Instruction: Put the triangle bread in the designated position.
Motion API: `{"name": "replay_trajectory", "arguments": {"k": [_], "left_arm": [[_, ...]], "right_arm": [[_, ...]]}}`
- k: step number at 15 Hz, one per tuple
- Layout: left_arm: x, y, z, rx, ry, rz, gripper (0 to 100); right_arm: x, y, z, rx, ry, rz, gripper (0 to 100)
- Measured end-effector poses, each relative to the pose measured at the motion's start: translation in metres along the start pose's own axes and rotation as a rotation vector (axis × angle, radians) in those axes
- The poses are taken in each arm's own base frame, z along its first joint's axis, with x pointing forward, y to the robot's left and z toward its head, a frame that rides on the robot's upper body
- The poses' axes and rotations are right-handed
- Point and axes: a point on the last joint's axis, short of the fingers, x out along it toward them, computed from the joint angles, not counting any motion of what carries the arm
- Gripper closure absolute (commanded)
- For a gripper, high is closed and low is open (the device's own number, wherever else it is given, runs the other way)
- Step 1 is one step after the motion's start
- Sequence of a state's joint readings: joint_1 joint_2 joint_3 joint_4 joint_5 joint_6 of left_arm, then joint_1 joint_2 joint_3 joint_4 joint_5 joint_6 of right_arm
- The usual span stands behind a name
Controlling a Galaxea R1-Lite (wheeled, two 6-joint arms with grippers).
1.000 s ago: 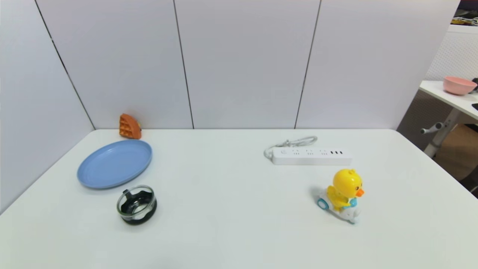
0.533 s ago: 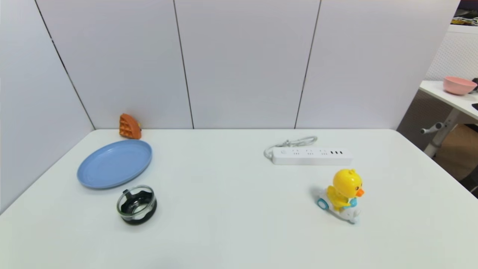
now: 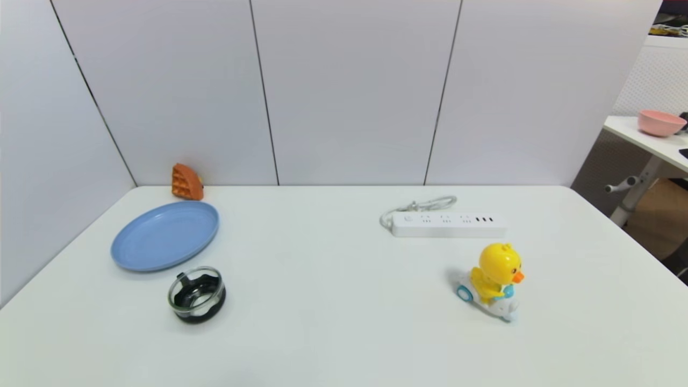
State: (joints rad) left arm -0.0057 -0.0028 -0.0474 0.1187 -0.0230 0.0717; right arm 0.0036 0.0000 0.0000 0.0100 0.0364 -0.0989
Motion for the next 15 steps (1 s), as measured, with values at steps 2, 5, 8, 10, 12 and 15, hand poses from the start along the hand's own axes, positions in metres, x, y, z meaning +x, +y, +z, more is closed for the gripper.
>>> {"name": "replay_trajectory", "arguments": {"k": [2,5,8,10,12,15], "left_arm": [[0.0,0.0,0.0,0.0,0.0,0.0,0],[0.0,0.0,0.0,0.0,0.001,0.0,0],[0.0,0.0,0.0,0.0,0.001,0.0,0],[0.0,0.0,0.0,0.0,0.001,0.0,0],[0.0001,0.0,0.0,0.0,0.001,0.0,0],[0.0001,0.0,0.0,0.0,0.001,0.0,0]], "right_arm": [[0.0,0.0,0.0,0.0,0.0,0.0,0],[0.0,0.0,0.0,-0.001,0.0,-0.001,0],[0.0,0.0,0.0001,0.001,-0.001,-0.001,0],[0.0,-0.0001,0.0001,0.007,0.0,-0.005,0],[0.0,-0.0001,0.0001,0.008,0.0,-0.006,0],[0.0,-0.0002,0.0001,0.011,0.0,-0.008,0]]}}
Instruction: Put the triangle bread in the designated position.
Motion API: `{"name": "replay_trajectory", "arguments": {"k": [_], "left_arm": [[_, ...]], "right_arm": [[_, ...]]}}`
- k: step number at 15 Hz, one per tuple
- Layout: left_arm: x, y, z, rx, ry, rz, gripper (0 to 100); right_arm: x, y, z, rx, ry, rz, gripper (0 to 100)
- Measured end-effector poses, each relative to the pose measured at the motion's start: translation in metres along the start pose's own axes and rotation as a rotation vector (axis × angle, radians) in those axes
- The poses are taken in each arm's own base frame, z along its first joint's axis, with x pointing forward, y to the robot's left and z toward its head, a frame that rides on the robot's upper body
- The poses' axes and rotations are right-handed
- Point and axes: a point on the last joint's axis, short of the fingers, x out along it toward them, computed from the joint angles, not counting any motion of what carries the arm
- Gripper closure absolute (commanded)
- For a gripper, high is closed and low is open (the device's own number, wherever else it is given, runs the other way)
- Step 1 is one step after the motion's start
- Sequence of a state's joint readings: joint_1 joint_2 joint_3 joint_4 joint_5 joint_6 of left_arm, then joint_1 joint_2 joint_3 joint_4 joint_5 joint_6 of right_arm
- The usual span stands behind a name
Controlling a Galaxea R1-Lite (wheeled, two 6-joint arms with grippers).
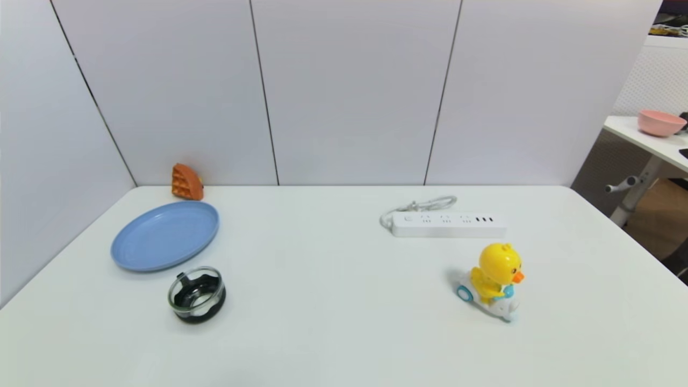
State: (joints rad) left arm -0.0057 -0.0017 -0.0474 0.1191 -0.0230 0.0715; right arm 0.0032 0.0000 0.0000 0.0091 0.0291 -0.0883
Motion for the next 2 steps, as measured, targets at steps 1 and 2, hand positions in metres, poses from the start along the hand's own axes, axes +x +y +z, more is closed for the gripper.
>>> {"name": "replay_trajectory", "arguments": {"k": [1,2], "left_arm": [[0.0,0.0,0.0,0.0,0.0,0.0,0],[0.0,0.0,0.0,0.0,0.0,0.0,0]], "right_arm": [[0.0,0.0,0.0,-0.004,0.0,0.001,0],[0.0,0.0,0.0,-0.004,0.0,0.002,0]]}}
